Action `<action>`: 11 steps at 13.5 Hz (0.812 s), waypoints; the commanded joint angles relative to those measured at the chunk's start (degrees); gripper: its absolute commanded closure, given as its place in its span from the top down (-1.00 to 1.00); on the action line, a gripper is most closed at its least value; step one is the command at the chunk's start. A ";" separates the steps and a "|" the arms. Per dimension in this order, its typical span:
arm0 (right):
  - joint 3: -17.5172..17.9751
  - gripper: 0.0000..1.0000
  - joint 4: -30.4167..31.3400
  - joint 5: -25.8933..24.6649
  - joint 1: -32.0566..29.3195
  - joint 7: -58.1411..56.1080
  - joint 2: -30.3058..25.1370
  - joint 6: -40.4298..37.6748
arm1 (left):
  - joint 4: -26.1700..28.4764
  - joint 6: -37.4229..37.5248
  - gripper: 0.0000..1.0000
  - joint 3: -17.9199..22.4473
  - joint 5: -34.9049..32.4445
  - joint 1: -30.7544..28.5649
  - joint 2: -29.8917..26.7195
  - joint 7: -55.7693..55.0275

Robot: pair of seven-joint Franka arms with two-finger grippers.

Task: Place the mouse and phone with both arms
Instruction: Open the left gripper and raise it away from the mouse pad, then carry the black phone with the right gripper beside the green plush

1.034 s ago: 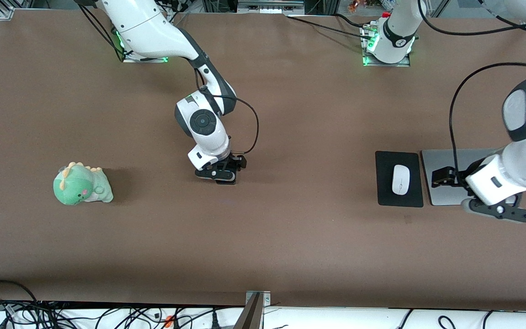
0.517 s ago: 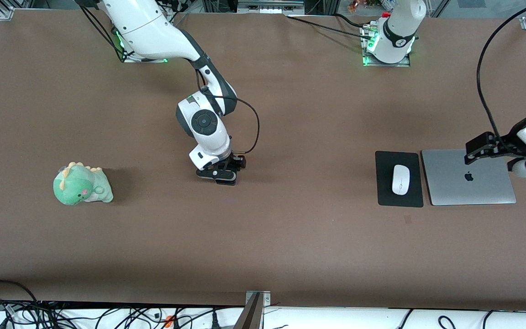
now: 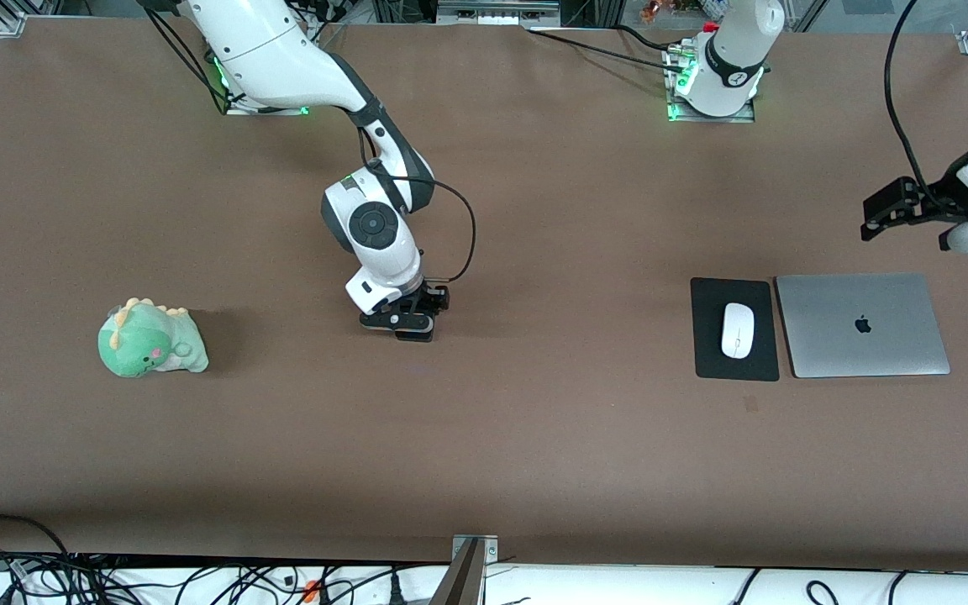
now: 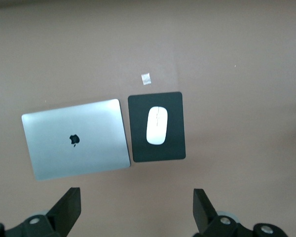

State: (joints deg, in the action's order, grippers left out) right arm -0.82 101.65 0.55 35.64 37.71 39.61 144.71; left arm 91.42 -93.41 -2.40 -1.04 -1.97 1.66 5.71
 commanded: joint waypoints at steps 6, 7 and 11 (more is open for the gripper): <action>-12.09 -0.16 0.92 0.77 -2.15 -23.27 -8.58 -13.66 | 6.14 -1.78 1.00 0.73 0.60 0.12 -4.30 -0.08; -12.62 -0.16 1.44 0.77 -3.81 -25.82 -9.28 -14.27 | 6.14 -1.78 1.00 0.64 0.51 0.12 -4.30 -0.17; -12.63 -0.16 5.66 1.47 -11.98 -34.61 -10.69 -13.76 | 5.08 -1.69 1.00 0.20 0.60 0.21 -3.68 -0.09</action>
State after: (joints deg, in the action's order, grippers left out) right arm -14.16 103.63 0.66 27.08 7.32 31.19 130.51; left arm 97.11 -95.47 -2.15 -1.04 -1.97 -1.84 5.70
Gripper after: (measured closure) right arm 0.194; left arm 0.000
